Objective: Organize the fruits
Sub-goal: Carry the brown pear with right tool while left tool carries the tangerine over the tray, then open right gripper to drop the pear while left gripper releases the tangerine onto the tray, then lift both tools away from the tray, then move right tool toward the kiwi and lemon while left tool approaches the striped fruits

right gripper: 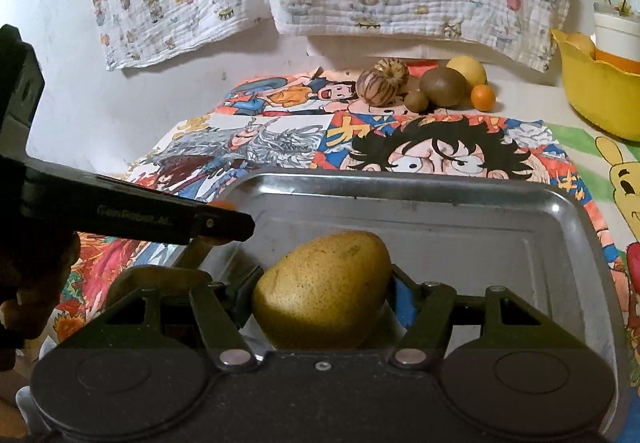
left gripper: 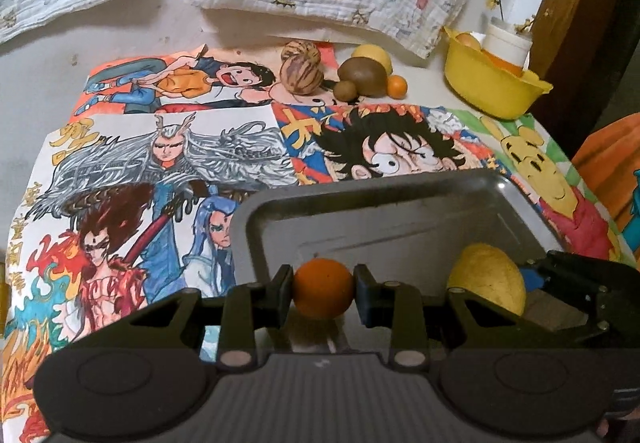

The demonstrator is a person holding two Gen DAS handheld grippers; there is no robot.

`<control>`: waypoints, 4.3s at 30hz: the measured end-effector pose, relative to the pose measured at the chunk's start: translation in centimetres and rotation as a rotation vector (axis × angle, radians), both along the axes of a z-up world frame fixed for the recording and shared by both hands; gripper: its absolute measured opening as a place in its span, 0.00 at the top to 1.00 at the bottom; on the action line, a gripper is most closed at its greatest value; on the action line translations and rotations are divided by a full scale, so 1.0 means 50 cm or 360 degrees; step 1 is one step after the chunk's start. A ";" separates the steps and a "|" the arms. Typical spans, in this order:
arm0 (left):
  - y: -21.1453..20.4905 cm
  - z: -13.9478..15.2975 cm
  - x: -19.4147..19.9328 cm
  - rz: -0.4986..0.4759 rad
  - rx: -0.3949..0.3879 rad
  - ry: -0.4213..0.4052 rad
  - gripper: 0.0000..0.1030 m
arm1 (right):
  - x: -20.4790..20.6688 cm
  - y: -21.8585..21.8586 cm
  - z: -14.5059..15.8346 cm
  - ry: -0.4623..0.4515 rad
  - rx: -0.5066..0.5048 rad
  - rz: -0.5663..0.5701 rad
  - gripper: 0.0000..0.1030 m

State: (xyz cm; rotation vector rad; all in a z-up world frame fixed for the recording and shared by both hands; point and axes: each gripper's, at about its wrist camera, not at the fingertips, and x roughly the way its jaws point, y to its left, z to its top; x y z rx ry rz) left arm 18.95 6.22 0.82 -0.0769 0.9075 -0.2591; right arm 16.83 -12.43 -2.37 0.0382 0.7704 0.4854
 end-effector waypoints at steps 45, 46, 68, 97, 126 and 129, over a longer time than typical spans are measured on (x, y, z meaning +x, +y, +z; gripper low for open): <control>0.057 0.042 -0.168 0.0041 -0.0069 -0.0287 0.01 | -0.086 -0.033 0.034 -0.0088 -0.0023 0.0130 0.03; 0.058 0.043 -0.176 0.0020 -0.0079 -0.0298 0.01 | -0.089 -0.033 0.035 -0.0088 -0.0038 0.0134 0.03; 0.050 0.009 -0.203 -0.0236 0.0243 -0.0134 0.00 | -0.104 -0.112 0.033 -0.0038 -0.0236 -0.0149 0.01; 0.157 0.049 -0.001 0.0145 0.0079 -0.0196 0.00 | 0.067 -0.109 0.051 -0.0097 -0.0134 -0.0231 0.01; 0.030 0.005 0.391 -0.0096 0.0009 -0.0350 0.01 | 0.338 -0.067 0.053 -0.0383 -0.0660 0.0001 0.01; 0.019 -0.007 0.416 -0.0097 -0.0015 -0.0326 0.01 | 0.368 -0.071 0.047 -0.0369 -0.0618 -0.0017 0.01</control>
